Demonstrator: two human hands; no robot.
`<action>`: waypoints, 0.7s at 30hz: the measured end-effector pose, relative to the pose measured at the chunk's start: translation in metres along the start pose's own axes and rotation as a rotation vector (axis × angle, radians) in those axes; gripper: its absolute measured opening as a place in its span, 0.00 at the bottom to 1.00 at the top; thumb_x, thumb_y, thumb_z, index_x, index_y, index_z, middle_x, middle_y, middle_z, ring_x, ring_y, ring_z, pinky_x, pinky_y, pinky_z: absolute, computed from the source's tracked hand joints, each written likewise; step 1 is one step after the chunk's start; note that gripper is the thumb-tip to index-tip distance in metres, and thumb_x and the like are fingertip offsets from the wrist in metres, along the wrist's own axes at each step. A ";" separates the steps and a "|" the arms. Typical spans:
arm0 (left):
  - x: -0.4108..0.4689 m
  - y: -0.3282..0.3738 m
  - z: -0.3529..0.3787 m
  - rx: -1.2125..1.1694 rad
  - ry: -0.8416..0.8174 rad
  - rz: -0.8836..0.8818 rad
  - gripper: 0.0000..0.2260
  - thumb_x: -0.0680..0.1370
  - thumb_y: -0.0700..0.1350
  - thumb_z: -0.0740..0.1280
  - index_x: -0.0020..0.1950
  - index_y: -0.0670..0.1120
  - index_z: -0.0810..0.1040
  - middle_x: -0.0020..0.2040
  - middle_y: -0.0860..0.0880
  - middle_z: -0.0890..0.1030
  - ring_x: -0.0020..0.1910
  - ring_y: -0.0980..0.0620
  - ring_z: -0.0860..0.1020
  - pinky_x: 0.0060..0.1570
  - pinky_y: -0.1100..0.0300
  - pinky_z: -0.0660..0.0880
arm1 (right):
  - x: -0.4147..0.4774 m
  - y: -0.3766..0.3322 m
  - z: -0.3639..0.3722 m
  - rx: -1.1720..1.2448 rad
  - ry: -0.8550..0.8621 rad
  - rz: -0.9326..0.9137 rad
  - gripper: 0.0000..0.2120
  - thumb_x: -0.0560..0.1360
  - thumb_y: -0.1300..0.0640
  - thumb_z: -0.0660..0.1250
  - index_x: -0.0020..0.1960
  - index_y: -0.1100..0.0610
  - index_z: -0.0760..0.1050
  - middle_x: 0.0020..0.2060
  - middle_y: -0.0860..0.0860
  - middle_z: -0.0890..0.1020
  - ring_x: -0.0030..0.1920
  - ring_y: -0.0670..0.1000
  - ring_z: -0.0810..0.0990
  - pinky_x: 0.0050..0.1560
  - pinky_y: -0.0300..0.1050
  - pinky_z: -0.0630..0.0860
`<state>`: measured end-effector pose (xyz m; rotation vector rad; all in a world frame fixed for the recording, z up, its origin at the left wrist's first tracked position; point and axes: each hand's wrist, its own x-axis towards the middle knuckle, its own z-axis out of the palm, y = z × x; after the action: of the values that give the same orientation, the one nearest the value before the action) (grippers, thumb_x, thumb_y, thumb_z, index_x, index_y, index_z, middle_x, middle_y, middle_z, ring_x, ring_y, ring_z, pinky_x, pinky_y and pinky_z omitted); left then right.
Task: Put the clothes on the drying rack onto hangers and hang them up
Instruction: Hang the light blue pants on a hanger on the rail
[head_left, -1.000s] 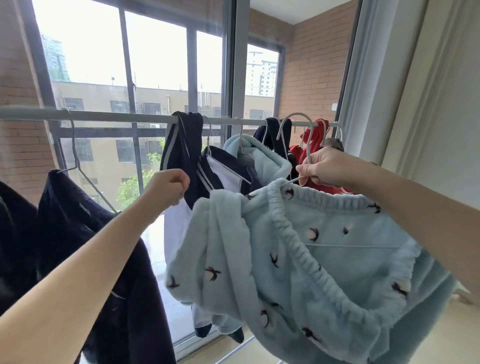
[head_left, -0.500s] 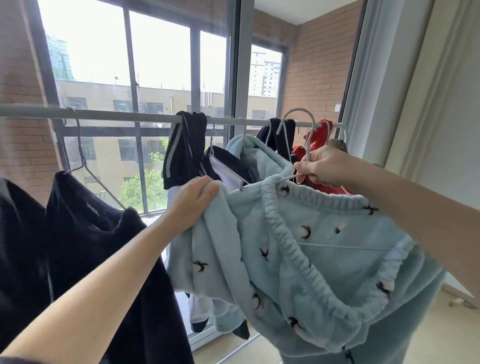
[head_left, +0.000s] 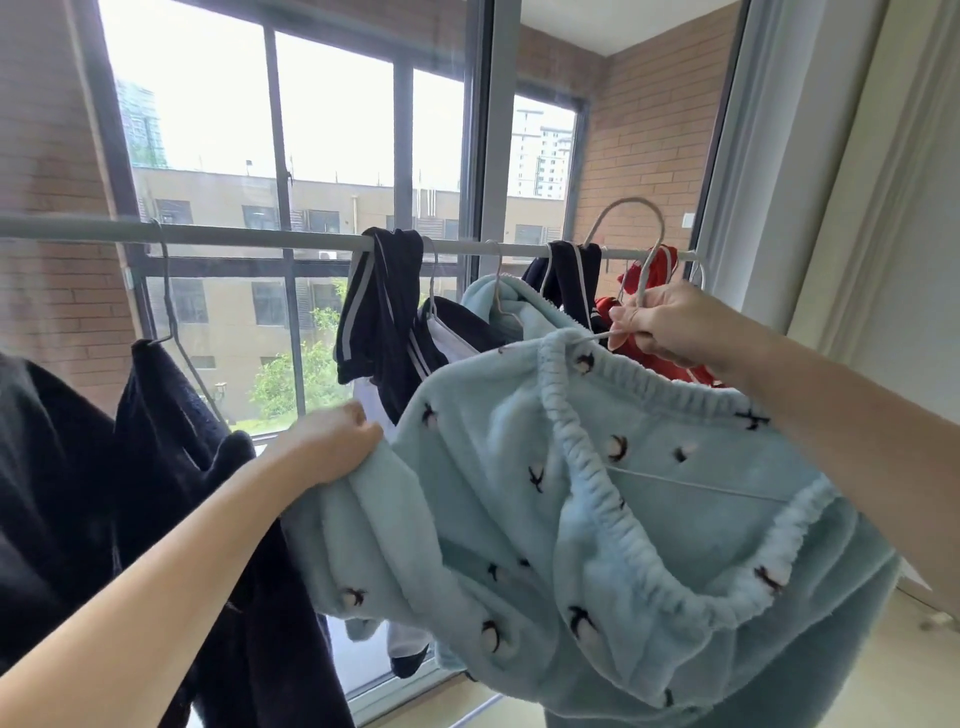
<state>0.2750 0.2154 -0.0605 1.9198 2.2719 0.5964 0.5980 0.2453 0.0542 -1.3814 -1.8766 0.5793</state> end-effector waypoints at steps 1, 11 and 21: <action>-0.003 -0.002 0.001 0.128 -0.236 -0.017 0.12 0.80 0.49 0.57 0.55 0.44 0.73 0.57 0.42 0.77 0.53 0.43 0.76 0.50 0.53 0.72 | 0.000 -0.003 -0.002 0.030 -0.012 -0.007 0.13 0.80 0.54 0.63 0.41 0.59 0.81 0.20 0.47 0.67 0.18 0.44 0.59 0.19 0.34 0.55; -0.027 0.046 -0.004 -0.296 0.289 0.561 0.07 0.79 0.48 0.61 0.57 0.52 0.70 0.46 0.58 0.76 0.42 0.56 0.75 0.39 0.63 0.71 | -0.012 -0.025 0.019 0.039 -0.202 -0.117 0.14 0.80 0.54 0.63 0.42 0.60 0.81 0.23 0.50 0.66 0.21 0.46 0.60 0.20 0.36 0.57; -0.005 0.072 -0.007 -0.591 0.567 0.579 0.12 0.79 0.44 0.63 0.37 0.42 0.75 0.31 0.47 0.75 0.31 0.58 0.69 0.33 0.66 0.66 | -0.012 -0.028 -0.004 -0.115 -0.073 -0.159 0.15 0.79 0.52 0.63 0.38 0.56 0.81 0.20 0.45 0.71 0.23 0.44 0.67 0.28 0.38 0.66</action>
<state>0.3402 0.2178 -0.0294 2.2215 1.4090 1.8300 0.5861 0.2244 0.0729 -1.2828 -2.0844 0.4545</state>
